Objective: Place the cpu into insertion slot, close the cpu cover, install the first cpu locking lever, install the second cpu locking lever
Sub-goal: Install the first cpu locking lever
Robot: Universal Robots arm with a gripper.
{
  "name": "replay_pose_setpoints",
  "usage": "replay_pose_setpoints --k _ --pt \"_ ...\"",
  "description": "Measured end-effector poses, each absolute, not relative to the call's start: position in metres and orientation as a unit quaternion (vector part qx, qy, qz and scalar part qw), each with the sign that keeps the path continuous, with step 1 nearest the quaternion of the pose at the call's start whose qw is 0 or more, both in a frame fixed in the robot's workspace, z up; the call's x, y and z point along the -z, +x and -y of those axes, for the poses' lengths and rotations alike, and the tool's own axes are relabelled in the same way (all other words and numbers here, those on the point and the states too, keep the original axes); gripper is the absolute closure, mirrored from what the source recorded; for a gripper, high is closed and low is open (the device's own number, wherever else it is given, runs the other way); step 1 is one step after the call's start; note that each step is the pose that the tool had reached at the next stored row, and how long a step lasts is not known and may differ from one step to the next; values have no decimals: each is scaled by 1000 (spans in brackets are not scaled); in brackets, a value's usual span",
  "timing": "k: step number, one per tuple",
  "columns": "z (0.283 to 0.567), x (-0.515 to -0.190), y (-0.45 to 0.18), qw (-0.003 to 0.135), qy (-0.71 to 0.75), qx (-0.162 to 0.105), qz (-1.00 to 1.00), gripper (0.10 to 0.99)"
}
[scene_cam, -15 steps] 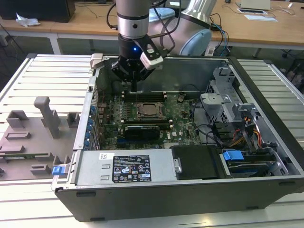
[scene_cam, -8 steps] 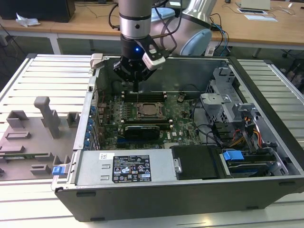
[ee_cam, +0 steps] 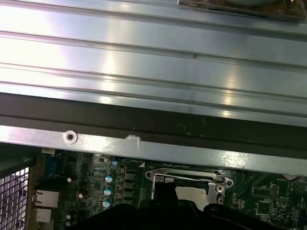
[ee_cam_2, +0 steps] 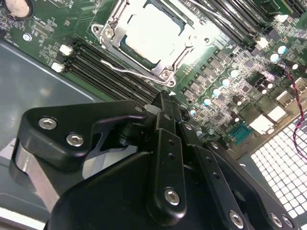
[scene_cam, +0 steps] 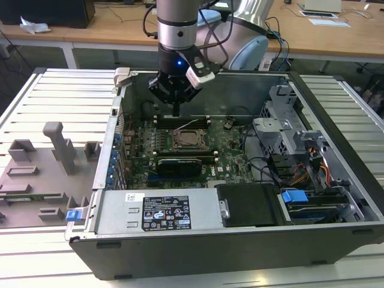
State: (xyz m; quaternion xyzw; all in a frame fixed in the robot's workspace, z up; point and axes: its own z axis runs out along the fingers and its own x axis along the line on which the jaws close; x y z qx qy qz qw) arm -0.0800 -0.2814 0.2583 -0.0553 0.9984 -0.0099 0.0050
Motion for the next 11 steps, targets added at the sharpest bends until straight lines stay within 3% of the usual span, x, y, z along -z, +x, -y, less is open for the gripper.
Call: replay_pose_setpoints --k 11 --pt "281 -255 -75 4 -55 10 -998 980"
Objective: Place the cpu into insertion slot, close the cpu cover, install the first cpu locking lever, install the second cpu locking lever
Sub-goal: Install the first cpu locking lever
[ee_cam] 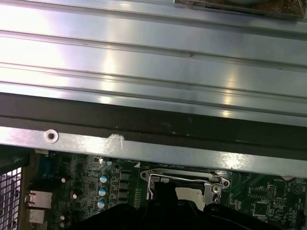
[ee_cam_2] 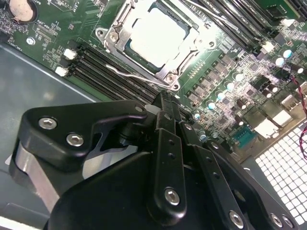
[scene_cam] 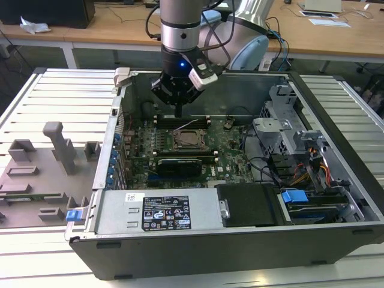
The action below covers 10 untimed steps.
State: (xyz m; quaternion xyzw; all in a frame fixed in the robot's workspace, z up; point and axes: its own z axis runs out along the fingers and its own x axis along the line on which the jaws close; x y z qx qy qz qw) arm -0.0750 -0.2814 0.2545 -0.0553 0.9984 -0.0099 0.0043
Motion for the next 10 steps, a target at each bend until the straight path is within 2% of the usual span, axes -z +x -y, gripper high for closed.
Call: replay_pose_setpoints --k 10 --pt "281 -247 -75 4 -55 10 -998 980"
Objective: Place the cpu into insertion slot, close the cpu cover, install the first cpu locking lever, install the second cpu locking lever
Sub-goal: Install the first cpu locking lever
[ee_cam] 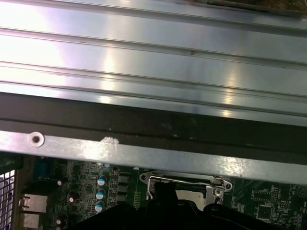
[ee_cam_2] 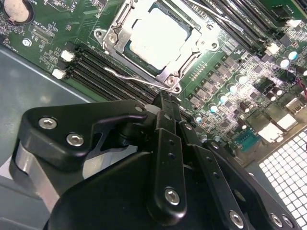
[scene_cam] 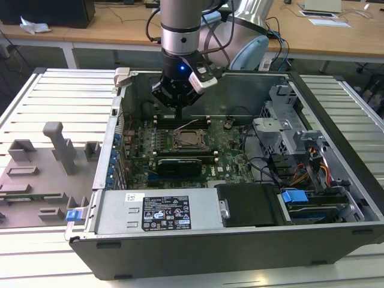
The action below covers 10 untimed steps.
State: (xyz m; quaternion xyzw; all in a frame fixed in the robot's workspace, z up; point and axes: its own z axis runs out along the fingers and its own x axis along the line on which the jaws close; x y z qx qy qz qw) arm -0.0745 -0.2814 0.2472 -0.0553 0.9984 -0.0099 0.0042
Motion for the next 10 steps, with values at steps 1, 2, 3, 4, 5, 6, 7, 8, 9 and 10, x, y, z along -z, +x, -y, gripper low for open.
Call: replay_pose_setpoints --k 1,2,3,4,5,6,7,8,9,10 --pt "281 -247 -74 4 -55 10 -998 980" --pt "281 -246 -74 4 -55 10 -998 980" --pt "281 -246 -74 4 -55 10 -998 980" --pt "281 -246 -74 4 -55 10 -998 980" --pt "281 -245 -74 4 -55 10 -998 980" --pt "281 -245 -74 4 -55 10 -998 980" --pt "281 -244 -74 4 -55 10 -998 980" --pt "281 -243 -74 4 -55 10 -998 980" --pt "281 -242 -74 4 -55 10 -998 980" --pt "281 -241 -74 4 -55 10 -998 980"
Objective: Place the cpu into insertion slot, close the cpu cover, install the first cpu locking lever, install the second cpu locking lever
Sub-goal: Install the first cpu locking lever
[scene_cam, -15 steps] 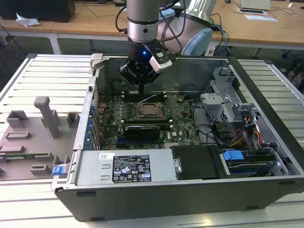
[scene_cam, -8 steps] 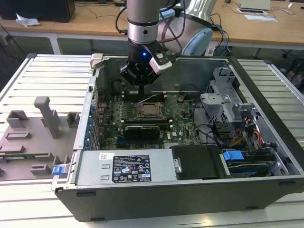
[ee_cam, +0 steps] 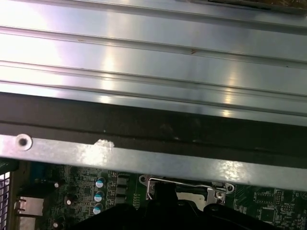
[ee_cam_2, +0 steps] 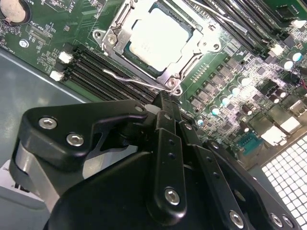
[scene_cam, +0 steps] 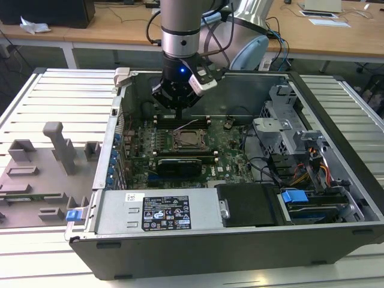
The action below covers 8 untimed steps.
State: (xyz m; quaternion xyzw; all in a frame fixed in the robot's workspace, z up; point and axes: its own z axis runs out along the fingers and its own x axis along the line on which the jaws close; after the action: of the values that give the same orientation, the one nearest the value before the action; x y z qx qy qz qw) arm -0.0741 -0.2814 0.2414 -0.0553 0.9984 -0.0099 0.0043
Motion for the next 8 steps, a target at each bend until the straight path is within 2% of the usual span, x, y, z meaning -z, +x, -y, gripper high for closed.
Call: replay_pose_setpoints --k 8 --pt "281 -232 -73 4 -55 10 -998 980"
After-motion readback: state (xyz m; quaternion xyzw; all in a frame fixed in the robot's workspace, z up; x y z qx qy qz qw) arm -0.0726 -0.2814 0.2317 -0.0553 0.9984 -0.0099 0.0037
